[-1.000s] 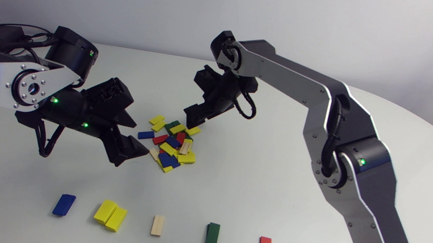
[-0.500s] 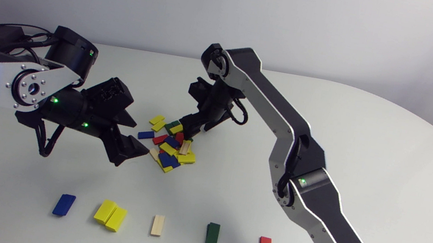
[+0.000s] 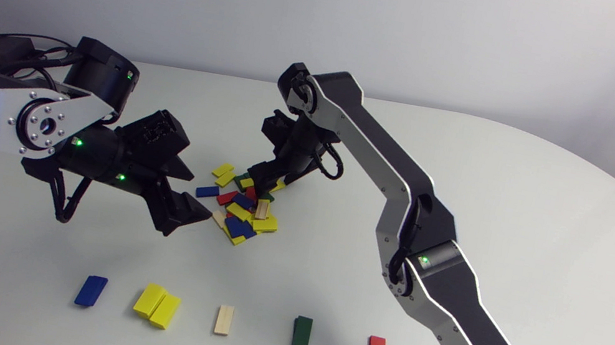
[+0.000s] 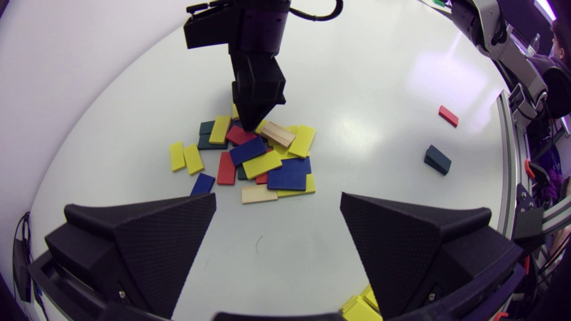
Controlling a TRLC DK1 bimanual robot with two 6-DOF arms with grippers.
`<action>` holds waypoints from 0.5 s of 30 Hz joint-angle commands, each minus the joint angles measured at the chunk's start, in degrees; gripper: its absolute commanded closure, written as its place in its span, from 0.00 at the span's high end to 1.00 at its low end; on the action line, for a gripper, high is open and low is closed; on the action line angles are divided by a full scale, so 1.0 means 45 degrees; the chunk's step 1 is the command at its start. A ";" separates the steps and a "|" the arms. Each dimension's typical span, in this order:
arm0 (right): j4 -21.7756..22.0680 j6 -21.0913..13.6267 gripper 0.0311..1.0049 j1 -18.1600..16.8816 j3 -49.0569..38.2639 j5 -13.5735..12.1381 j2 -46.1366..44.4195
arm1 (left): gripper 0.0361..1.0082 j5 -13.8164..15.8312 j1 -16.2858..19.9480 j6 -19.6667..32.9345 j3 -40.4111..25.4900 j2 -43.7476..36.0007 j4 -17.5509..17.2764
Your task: Take domino bricks one by one from the mixed stack on the table and place each onto the existing stack of the same color.
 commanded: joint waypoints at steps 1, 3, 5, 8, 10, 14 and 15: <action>0.0241 0.0399 0.93 0.0132 0.0358 0.0182 -0.0095 | 0.98 0.0007 0.0139 0.0109 -0.0295 -0.0097 0.0098; 0.0299 0.0477 0.93 0.0152 0.0300 0.0202 -0.0075 | 0.98 0.0007 0.0159 0.0089 -0.0334 -0.0156 0.0098; 0.0280 0.0575 0.93 0.0152 0.0300 0.0260 -0.0036 | 0.98 0.0007 0.0159 0.0089 -0.0373 -0.0214 0.0098; 0.0104 0.0614 0.90 0.0152 0.0300 0.0299 0.0003 | 0.98 0.0007 0.0159 0.0070 -0.0393 -0.0273 0.0079; -0.0052 0.0634 0.90 0.0132 0.0397 0.0319 0.0022 | 0.98 0.0007 0.0139 0.0031 -0.0393 -0.0312 0.0079; -0.0228 0.0692 0.85 0.0093 0.0534 0.0378 0.0061 | 0.98 0.0007 0.0120 -0.0009 -0.0354 -0.0351 0.0079; -0.0247 0.0692 0.84 0.0074 0.0534 0.0378 0.0081 | 0.98 0.0007 0.0100 -0.0009 -0.0354 -0.0351 0.0098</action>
